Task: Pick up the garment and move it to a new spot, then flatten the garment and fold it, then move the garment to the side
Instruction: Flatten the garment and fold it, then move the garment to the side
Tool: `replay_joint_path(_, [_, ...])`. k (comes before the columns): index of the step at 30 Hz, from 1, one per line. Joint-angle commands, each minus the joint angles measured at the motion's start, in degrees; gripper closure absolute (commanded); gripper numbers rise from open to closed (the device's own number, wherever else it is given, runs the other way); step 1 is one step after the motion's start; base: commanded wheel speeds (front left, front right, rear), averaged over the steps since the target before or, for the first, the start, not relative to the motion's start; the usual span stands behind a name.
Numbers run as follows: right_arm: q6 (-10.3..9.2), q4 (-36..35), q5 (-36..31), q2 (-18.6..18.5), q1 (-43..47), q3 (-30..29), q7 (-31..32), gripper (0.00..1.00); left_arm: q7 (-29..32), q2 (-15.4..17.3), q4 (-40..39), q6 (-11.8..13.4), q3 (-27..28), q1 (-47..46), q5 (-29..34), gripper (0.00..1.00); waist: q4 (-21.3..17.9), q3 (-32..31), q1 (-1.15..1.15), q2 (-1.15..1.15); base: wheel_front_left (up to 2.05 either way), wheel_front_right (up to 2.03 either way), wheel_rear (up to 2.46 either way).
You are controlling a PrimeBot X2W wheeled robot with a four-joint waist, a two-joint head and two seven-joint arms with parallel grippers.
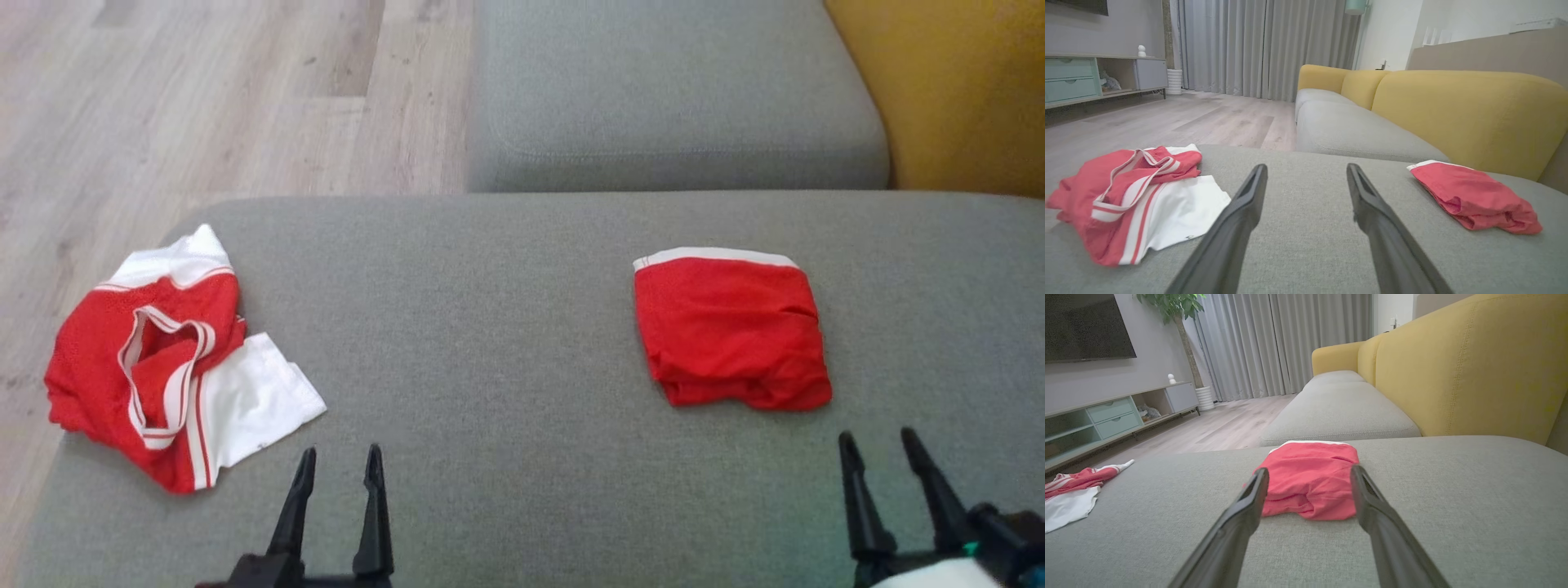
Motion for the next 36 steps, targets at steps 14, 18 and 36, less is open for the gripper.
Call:
replay_joint_path(14, [-0.04,-1.65,-2.38,1.63,0.47,0.38,-0.77,0.00,-0.30,-0.21,0.81,-1.24,3.09,-2.17,2.56,0.00,-0.39,-1.01,0.01,0.00,0.00,0.00,0.00])
replay_joint_path(18, [-0.04,-1.28,-2.48,1.67,0.26,0.30,-0.77,0.00,-0.30,-0.21,0.86,-1.05,3.08,-2.23,2.31,0.00,-0.48,-0.88,0.01,0.00,0.00,0.00,0.00])
replay_joint_path(36, [-0.04,2.22,-2.74,1.17,-6.45,0.09,-0.77,0.00,-0.30,-0.21,-0.48,-0.43,2.80,-3.71,3.20,0.00,-1.69,5.31,0.01,0.00,0.00,0.00,0.00])
